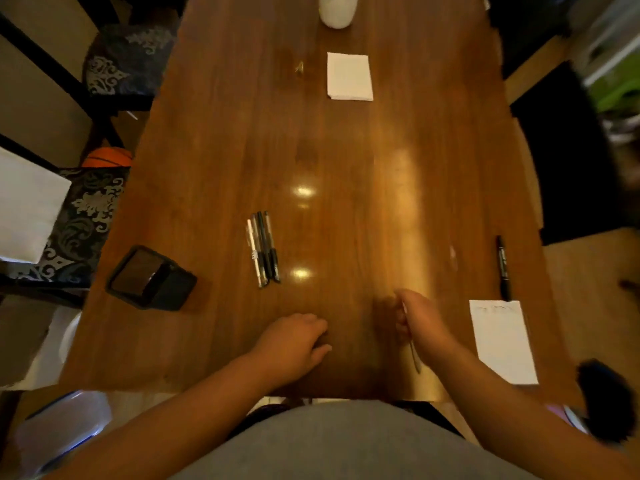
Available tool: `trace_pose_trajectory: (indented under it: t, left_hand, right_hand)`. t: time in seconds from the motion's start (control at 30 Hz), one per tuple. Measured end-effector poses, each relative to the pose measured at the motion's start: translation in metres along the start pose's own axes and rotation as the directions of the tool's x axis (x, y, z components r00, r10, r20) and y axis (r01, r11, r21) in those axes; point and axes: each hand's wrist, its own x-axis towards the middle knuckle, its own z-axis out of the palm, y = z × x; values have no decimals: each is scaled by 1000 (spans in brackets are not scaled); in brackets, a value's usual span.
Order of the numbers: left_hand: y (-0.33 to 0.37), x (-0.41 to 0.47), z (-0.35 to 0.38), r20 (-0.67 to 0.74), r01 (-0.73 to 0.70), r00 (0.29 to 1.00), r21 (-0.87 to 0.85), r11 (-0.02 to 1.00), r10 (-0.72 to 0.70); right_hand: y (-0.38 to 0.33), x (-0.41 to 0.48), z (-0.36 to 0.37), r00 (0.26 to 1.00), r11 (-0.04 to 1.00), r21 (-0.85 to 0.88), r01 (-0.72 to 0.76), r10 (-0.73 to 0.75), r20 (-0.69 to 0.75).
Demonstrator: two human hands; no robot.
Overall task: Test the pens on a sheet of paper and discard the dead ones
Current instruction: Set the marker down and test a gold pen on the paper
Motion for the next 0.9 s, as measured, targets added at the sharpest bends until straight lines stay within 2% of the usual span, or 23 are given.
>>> trace_pose_trajectory:
  t: [0.07,0.13,0.27,0.43,0.57,0.8,0.9]
  left_hand:
    - [24,15,5,27,-49,998,30,998,48]
    - [48,31,13,51,-91,995,36,995,89]
    - [99,63,34,95,-137,987,66,988,130]
    - [165,90,69,75,-126,990,93,988,119]
    - [212,100,98,-11,-74,997,73,995,75]
    - [265,106,135,-147,24,989,102,994,-9]
    - [276,112,141,-168,29,986,141,990,-5]
  right_hand:
    - [14,-4,-36,996,993,71,-94,94,4]
    - [24,-4,-71,993,973,201,-114,114,12]
    - [33,2,-137,995,911,403,-90,96,6]
    - [39,22,-208,998,842,536,-66,51,43]
    - [42,35,-248,994,818,567,-96,52,94]
    - [40,39,-285,986,845,527,-94,4,169]
    - [38,40,-292,985,912,408,-46,-28,171]
